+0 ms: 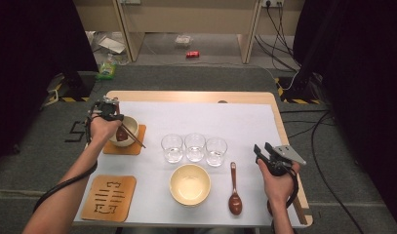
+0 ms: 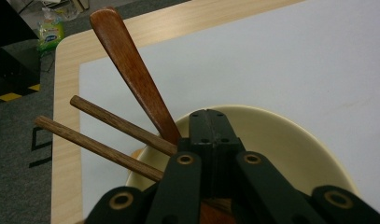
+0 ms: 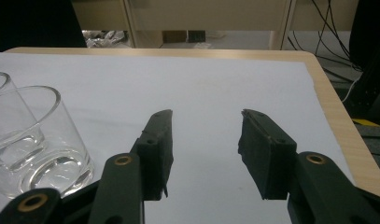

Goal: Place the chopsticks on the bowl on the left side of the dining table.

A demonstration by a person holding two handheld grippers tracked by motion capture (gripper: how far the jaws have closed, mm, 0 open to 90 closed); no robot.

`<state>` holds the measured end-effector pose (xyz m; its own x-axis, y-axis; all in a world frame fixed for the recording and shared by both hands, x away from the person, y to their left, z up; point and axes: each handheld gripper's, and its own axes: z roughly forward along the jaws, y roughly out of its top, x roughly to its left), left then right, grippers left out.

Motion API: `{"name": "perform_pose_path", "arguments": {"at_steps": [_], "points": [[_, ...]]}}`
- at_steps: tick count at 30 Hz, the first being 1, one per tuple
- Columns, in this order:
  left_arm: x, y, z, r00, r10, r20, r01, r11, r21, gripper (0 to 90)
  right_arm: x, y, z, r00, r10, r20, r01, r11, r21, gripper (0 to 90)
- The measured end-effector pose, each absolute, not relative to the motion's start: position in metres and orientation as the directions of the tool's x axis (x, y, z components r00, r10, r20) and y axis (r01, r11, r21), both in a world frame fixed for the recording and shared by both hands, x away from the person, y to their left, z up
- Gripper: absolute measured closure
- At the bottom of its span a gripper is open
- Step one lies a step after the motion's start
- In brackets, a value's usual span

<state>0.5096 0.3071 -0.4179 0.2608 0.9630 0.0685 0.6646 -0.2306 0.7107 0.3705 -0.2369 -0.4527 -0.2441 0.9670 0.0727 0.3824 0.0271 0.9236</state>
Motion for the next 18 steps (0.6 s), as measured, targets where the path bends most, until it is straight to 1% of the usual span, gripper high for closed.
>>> {"name": "perform_pose_path", "arguments": {"at_steps": [18], "points": [[0.5073, 0.3155, -0.4208, 0.24, 0.967, 0.088, 0.687, -0.233, 0.688, 89.8, 0.3706, -0.2384, -0.4524, -0.243, 0.968, 0.068, 0.381, 0.031, 0.924, 54.2]]}}
